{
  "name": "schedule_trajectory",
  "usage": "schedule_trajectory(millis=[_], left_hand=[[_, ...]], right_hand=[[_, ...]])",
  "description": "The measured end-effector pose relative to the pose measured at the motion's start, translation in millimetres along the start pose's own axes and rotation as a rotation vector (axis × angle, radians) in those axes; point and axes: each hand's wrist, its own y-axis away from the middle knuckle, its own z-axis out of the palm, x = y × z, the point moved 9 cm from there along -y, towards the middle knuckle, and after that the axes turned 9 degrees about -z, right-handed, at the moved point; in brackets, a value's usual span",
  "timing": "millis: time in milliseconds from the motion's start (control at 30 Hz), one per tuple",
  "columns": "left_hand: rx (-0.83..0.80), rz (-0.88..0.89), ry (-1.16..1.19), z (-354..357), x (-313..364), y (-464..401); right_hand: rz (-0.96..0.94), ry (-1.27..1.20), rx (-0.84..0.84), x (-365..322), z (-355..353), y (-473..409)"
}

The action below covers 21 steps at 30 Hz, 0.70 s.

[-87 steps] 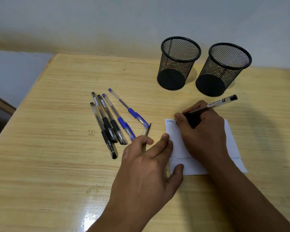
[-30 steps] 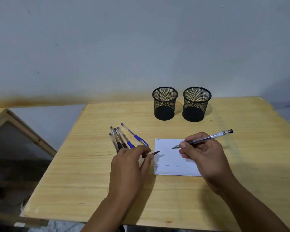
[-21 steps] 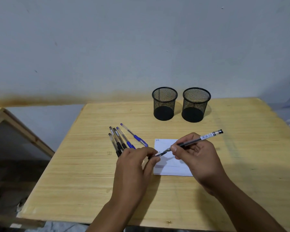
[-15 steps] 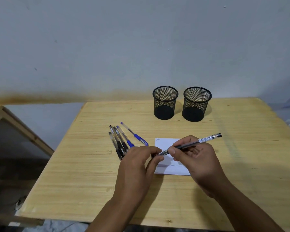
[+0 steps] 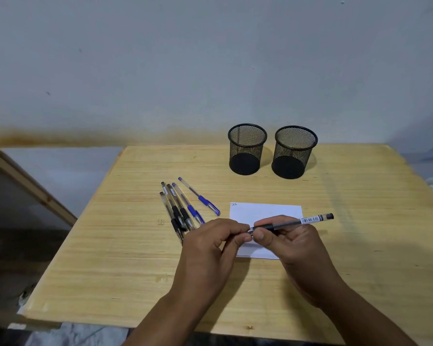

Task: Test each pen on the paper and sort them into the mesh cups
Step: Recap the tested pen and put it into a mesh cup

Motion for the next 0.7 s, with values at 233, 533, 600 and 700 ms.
schedule_trajectory(millis=[233, 533, 600, 700], left_hand=[[-0.051, -0.233, 0.176, 16.1, -10.5, -5.9], [-0.017, -0.537, 0.227, 20.0, -57.7, -61.6], [0.007, -0.543, 0.195, 23.9, -67.4, -86.8], [-0.014, -0.554, 0.104, 40.3, -81.0, -122.9]], right_hand=[[0.14, -0.366, 0.145, 10.0, -1.1, -11.6], [-0.03, 0.059, 0.223, -41.1, -49.0, -91.7], [-0.132, 0.346, 0.193, -57.5, -57.7, -112.2], [-0.232, 0.746, 0.101, -81.8, -54.6, -139.7]])
